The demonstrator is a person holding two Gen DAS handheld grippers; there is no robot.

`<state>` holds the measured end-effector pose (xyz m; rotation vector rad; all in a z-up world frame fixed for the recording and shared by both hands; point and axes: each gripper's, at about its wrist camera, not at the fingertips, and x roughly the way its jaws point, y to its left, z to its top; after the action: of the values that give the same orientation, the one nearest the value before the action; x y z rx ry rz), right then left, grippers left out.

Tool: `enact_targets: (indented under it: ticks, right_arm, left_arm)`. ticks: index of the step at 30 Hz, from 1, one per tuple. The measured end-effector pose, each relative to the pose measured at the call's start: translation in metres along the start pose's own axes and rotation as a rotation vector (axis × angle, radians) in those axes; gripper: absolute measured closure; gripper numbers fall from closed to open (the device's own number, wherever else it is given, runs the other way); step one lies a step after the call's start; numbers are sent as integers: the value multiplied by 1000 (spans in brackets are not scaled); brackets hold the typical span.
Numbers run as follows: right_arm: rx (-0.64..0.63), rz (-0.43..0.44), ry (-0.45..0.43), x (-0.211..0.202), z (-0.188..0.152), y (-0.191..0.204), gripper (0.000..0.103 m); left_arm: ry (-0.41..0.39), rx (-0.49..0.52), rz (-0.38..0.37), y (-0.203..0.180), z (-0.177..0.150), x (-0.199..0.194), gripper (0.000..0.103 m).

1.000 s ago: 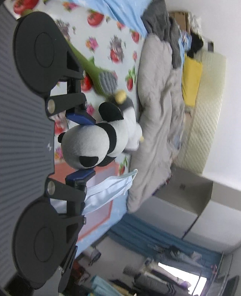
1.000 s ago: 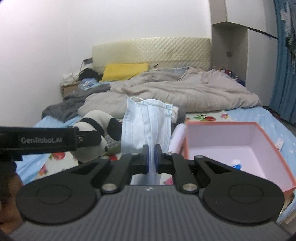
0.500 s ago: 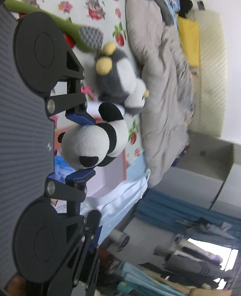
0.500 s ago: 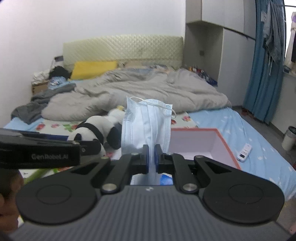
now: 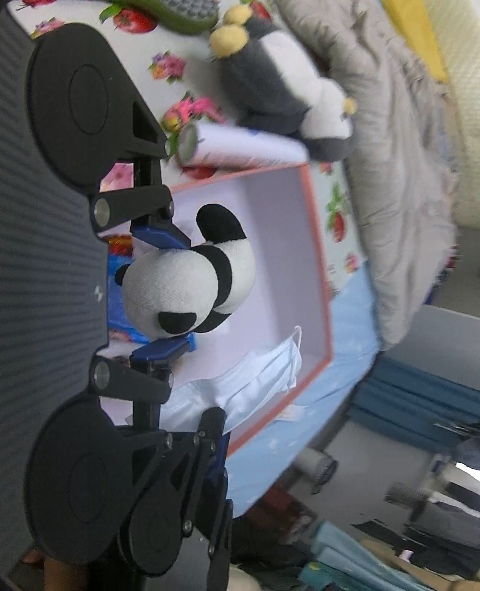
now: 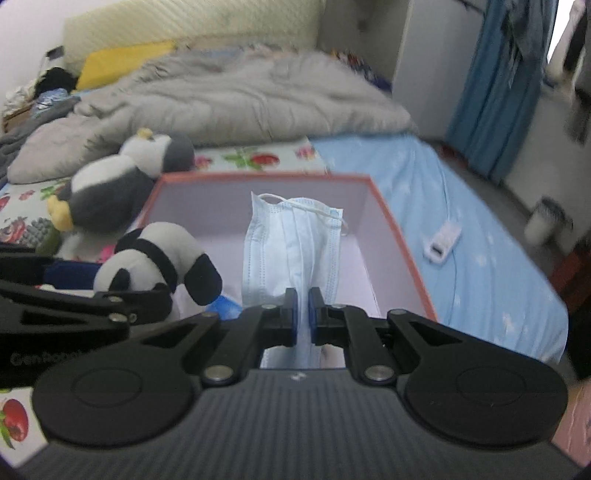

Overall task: Organize soft objects
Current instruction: 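Open both grippers to drop the panda plush and mask into the box, then move the right gripper back toward the pink-feathered toy ball beside the spray can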

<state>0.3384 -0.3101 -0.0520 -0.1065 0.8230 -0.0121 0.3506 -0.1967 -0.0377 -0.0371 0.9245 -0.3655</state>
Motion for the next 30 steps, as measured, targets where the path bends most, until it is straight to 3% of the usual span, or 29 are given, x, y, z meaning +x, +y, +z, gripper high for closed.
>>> enact_targets:
  ticks: [3,11,13,14,15,19,30]
  right_arm:
    - [38,24,74,13,-8,-8,93]
    - [30,-2,126,24,-25,-12,90]
    - [39,8,120,23,-22,-13,76]
    - [42,13,108,20,-21,-13,68]
    - [43,18,96,17,-20,-13,65]
    - [63,41,58,1,-15,-14,65]
    - [87,135,-119,-72,-23,3,65]
  left_arm:
    - [75,-25,3,-1,-4,16,46]
    - [108,-65,10,5,-6,28,42]
    - [113,-83,0,10,-4,23,37]
    - [105,-88,-10,13,-4,20,36]
    - [95,-92,-9,14,-4,14,36]
    - [46,-90,-35,18,-3,-11,36]
    - [-149,-27,7,25,-28,-112,36]
